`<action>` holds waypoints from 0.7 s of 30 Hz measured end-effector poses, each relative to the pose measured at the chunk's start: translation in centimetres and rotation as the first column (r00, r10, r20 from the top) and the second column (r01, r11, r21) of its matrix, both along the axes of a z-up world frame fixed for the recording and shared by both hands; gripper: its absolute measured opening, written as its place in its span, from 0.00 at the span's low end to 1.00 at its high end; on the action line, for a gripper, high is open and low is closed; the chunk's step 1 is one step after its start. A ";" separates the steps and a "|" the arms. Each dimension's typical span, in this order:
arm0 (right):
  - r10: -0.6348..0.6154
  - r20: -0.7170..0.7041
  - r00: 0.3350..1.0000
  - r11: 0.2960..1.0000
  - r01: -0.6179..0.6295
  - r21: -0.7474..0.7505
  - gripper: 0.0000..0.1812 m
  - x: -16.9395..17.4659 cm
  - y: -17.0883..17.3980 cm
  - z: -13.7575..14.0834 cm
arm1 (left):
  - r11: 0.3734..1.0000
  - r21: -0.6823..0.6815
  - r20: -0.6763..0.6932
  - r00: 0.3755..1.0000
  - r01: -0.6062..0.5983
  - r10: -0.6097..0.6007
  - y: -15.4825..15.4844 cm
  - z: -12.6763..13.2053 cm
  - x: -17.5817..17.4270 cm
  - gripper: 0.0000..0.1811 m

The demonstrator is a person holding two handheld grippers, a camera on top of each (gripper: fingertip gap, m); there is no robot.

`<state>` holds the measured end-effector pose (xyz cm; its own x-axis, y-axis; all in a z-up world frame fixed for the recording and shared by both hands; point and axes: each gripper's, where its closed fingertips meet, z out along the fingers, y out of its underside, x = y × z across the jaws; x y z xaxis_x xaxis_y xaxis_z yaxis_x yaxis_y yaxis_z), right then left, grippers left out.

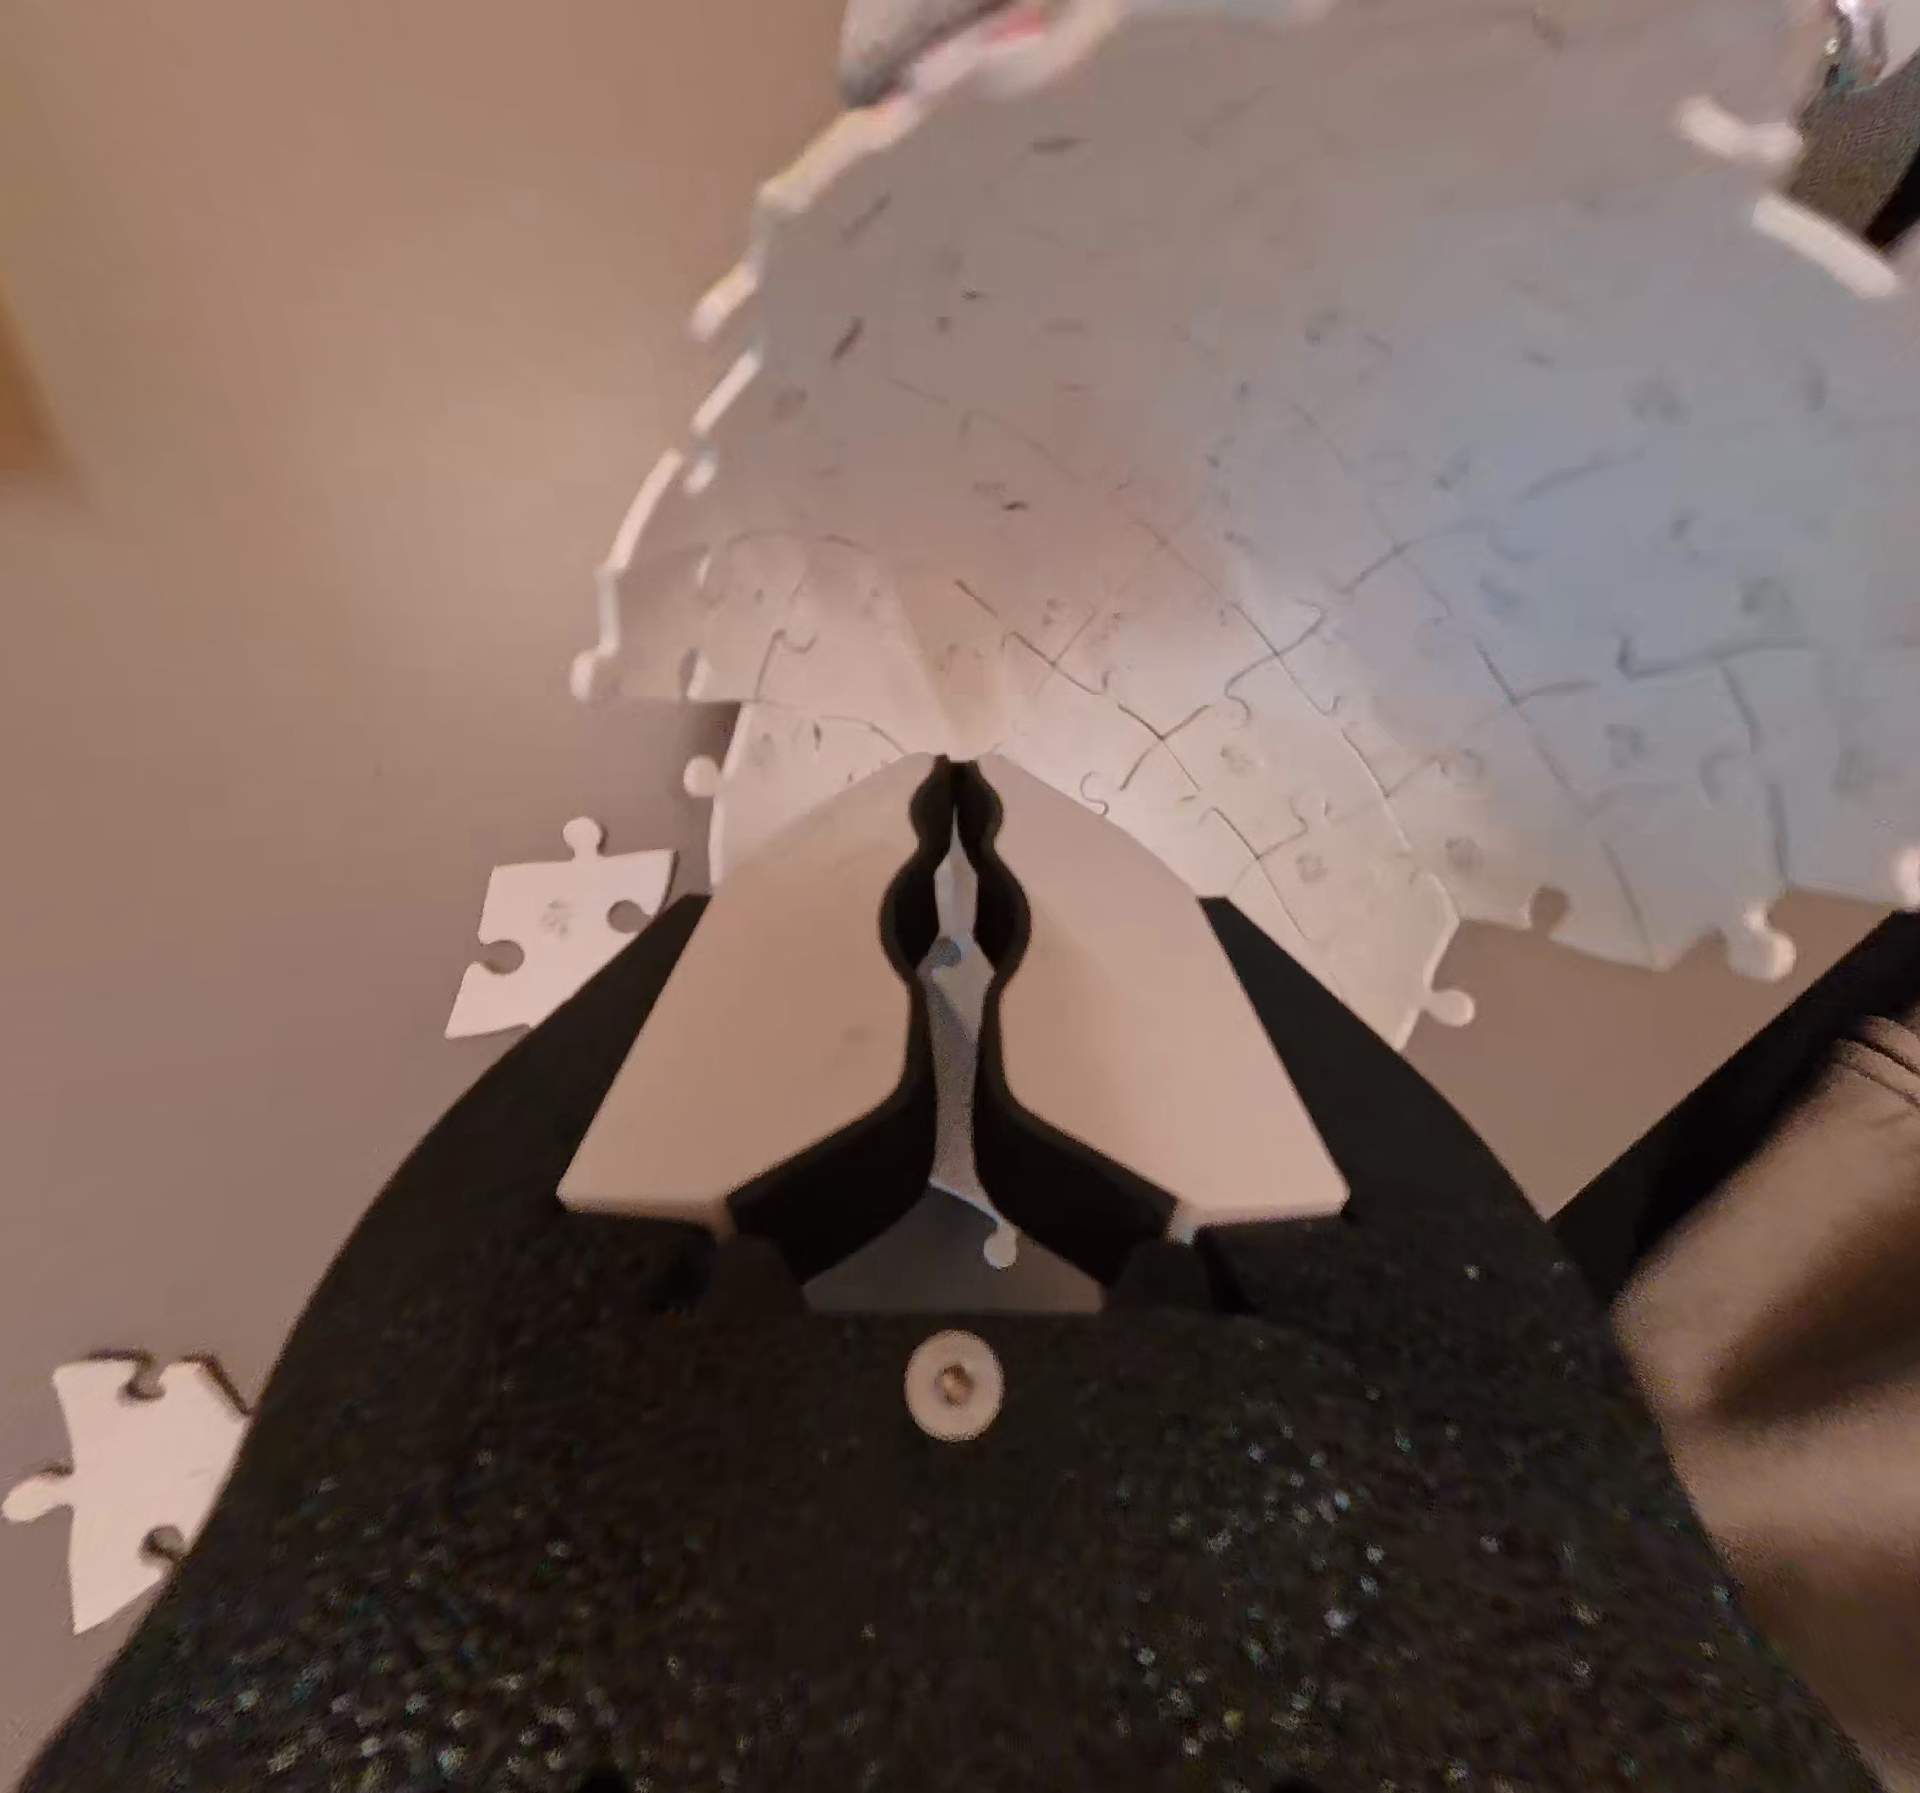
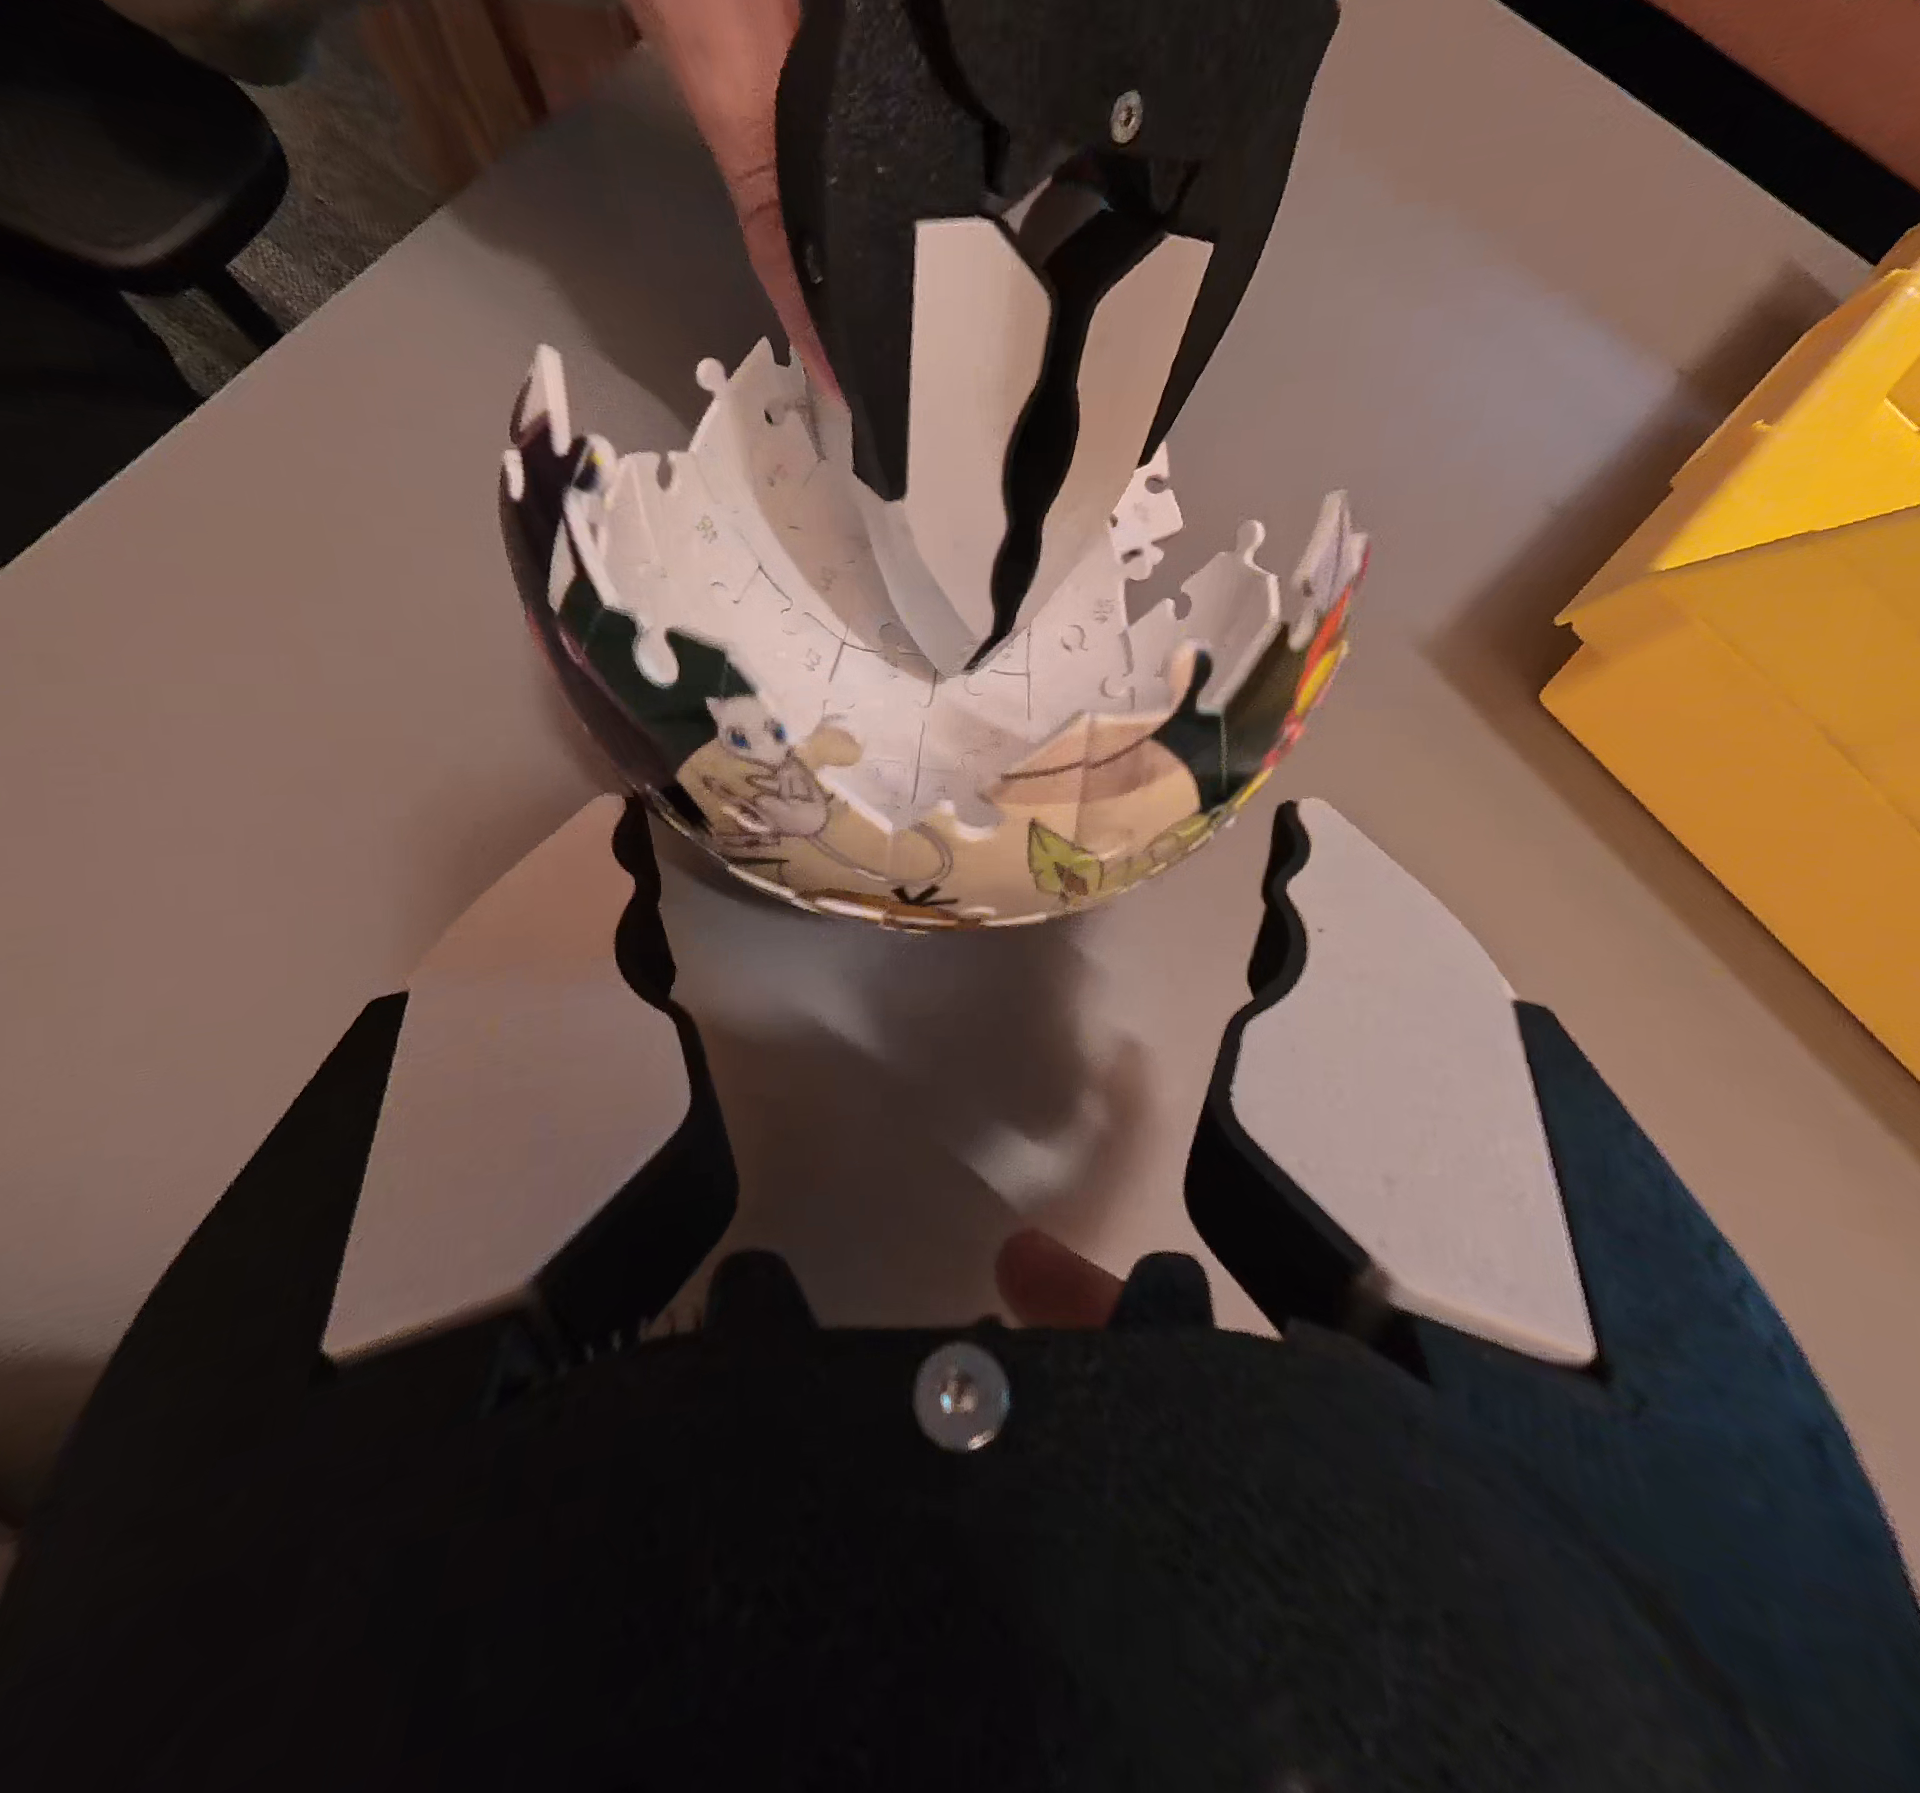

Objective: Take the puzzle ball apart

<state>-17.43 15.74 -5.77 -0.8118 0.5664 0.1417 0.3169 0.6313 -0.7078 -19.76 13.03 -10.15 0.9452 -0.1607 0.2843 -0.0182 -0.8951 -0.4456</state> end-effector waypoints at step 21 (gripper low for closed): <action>-0.147 -0.548 0.823 0.973 0.221 0.072 0.75 -3.1 -1.3 0.3 | 0.984 -0.117 0.384 0.907 -0.135 0.171 1.1 0.1 1.0 0.00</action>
<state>-20.49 14.46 -5.46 -0.4689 0.6446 0.6039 0.0306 0.6952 -0.7182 -18.77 14.10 -10.05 0.7663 0.0183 0.6423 0.2821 -0.9077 -0.3106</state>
